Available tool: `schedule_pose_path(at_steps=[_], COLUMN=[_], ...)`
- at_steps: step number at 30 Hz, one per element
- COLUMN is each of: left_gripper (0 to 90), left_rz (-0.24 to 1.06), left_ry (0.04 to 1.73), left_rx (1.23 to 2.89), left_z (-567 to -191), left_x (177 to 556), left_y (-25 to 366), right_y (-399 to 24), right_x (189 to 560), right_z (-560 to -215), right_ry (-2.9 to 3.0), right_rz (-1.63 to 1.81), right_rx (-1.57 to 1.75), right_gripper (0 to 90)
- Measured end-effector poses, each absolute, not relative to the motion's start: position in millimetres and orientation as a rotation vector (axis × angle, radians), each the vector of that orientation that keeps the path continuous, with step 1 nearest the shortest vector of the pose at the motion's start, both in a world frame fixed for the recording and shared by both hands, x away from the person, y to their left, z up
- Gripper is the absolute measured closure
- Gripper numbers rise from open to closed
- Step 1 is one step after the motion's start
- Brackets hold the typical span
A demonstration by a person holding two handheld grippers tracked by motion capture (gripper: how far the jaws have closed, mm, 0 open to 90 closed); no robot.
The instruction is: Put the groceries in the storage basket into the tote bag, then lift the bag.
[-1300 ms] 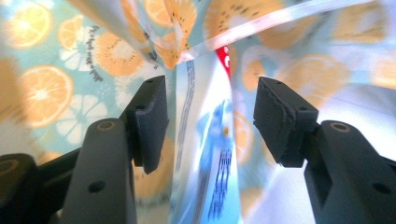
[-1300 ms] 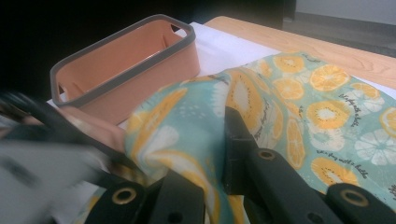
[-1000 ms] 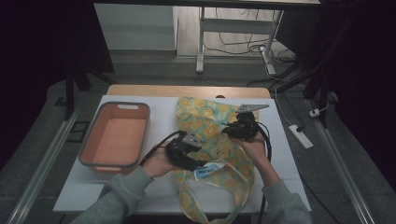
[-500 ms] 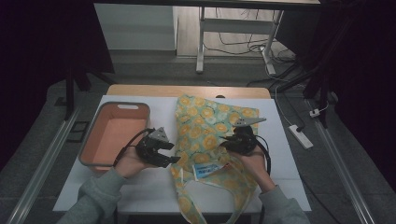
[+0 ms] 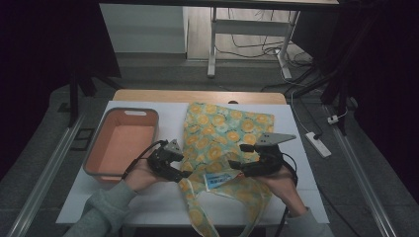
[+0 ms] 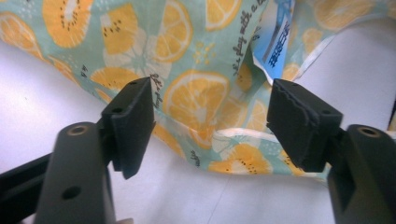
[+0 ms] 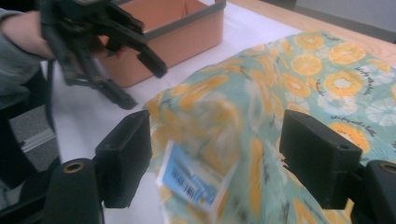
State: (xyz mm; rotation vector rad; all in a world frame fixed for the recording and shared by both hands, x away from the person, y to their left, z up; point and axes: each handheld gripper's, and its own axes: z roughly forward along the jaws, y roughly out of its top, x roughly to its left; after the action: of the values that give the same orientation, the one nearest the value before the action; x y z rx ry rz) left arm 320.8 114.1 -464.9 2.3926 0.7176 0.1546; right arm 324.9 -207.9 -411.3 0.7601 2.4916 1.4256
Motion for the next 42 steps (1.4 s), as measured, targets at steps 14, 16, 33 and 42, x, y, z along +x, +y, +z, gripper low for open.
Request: schedule_pose_path(at_steps=[14, 16, 33, 42], left_gripper=[27.9, 34.5, 87.7, 88.4], left_rz=[0.154, 0.170, 0.067, 0.007], left_ry=[0.890, 0.935, 0.957, 0.908], left_rx=[2.499, 2.506, 2.548, 2.458], left_z=[-494.6, -497.8, -508.7, -500.5], left_x=[317.4, 320.6, 314.9, 305.5], left_y=[92.1, 90.6, 91.4, 112.0], right_y=[-265.7, -270.1, -278.8, -266.0], right_x=[286.9, 285.7, 272.6, 267.9], right_z=[-449.1, -453.7, -506.9, -510.9], right_ry=[2.446, 2.446, 2.531, 2.528], right_rz=[1.347, 1.357, 0.933, 0.824], right_rx=[0.874, 0.884, 1.127, 1.052], right_gripper=[27.6, 28.1, 34.9, 78.9])
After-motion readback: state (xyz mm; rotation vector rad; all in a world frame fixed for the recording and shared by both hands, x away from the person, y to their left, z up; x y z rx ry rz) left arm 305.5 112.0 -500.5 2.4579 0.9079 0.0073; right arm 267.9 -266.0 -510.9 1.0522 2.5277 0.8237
